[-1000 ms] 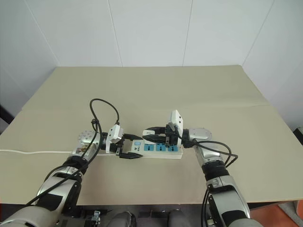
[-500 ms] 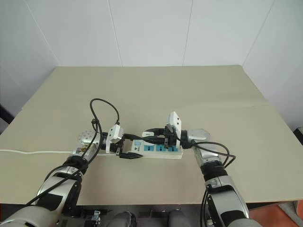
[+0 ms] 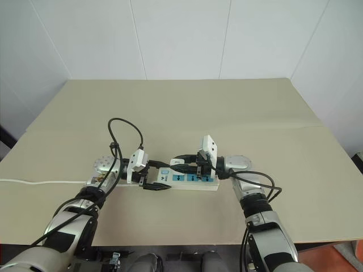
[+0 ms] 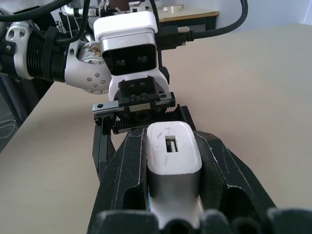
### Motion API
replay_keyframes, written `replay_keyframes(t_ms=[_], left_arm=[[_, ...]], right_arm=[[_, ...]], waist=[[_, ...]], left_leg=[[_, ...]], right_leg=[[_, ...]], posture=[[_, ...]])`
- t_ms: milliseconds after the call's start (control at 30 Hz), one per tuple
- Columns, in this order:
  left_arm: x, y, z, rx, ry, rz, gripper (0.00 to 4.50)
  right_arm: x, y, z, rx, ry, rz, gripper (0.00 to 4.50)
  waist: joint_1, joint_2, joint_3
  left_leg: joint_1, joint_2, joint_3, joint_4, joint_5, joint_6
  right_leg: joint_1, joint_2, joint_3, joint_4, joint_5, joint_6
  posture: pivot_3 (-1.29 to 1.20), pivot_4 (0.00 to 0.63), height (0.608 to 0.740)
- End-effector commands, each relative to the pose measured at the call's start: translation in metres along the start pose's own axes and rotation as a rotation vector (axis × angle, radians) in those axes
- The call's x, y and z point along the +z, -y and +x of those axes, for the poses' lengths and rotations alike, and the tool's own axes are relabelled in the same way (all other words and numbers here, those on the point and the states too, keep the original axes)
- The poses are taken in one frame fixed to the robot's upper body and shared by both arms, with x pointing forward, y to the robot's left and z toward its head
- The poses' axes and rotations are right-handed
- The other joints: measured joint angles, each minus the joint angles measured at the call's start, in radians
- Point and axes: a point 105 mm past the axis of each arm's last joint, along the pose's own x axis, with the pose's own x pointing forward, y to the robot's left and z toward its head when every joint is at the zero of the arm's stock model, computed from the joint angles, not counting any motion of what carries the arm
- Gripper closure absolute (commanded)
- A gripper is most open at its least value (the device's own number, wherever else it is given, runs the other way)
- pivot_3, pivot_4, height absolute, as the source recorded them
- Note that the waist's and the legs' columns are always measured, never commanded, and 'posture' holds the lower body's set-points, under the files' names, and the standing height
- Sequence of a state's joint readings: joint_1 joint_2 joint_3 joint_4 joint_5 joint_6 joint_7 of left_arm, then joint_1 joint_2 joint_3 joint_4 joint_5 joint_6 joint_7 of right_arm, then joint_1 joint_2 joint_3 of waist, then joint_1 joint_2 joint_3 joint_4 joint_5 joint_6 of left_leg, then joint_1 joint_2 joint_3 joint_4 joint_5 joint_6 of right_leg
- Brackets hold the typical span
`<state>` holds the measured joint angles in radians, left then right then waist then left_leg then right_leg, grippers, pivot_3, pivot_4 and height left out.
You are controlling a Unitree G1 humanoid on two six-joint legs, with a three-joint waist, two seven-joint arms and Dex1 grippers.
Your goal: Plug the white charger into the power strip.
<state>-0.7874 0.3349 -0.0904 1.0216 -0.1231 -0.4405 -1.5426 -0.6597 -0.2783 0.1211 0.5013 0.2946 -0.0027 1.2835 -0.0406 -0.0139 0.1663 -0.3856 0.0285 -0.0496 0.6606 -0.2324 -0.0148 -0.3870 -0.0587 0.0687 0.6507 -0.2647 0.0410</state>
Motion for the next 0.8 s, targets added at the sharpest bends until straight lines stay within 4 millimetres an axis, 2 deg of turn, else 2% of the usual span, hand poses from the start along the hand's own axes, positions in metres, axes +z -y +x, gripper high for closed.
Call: replay_keyframes(t_ms=[33,200,567,800], left_arm=[[-0.014,0.009,0.003,-0.05,-0.071,-0.026,1.22],[-0.014,0.008,0.004,-0.049,-0.072,-0.031,1.22],[-0.014,0.009,0.002,-0.054,-0.079,-0.031,1.22],[-0.014,0.009,0.001,-0.056,-0.08,-0.031,1.22]], right_arm=[[-0.013,-0.005,0.0,0.016,-0.042,0.027,3.37],[-0.024,-0.004,-0.001,0.008,-0.085,0.101,3.37],[-0.045,-0.012,-0.003,0.008,-0.153,0.083,3.37],[-0.051,-0.014,-0.003,0.01,-0.165,0.077,3.37]], waist=[[0.0,0.0,0.0],[0.0,-0.001,0.0],[-0.001,-0.003,-0.005],[-0.001,-0.004,-0.006]], left_leg=[[0.0,0.0,0.0,0.0,0.0,0.0],[0.001,0.0,0.0,0.0,0.0,0.0],[0.001,0.0,0.0,0.0,0.0,0.0],[0.002,0.0,0.0,0.0,0.0,0.0]], right_leg=[[0.0,0.0,0.0,0.0,0.0,0.0],[0.001,0.0,0.0,0.0,0.0,0.0],[0.001,0.0,0.0,0.0,0.0,0.0],[0.001,0.0,0.0,0.0,0.0,0.0]], posture=[[0.0,0.15,0.74],[0.0,0.15,0.74],[0.0,0.15,0.74],[0.0,0.15,0.74]])
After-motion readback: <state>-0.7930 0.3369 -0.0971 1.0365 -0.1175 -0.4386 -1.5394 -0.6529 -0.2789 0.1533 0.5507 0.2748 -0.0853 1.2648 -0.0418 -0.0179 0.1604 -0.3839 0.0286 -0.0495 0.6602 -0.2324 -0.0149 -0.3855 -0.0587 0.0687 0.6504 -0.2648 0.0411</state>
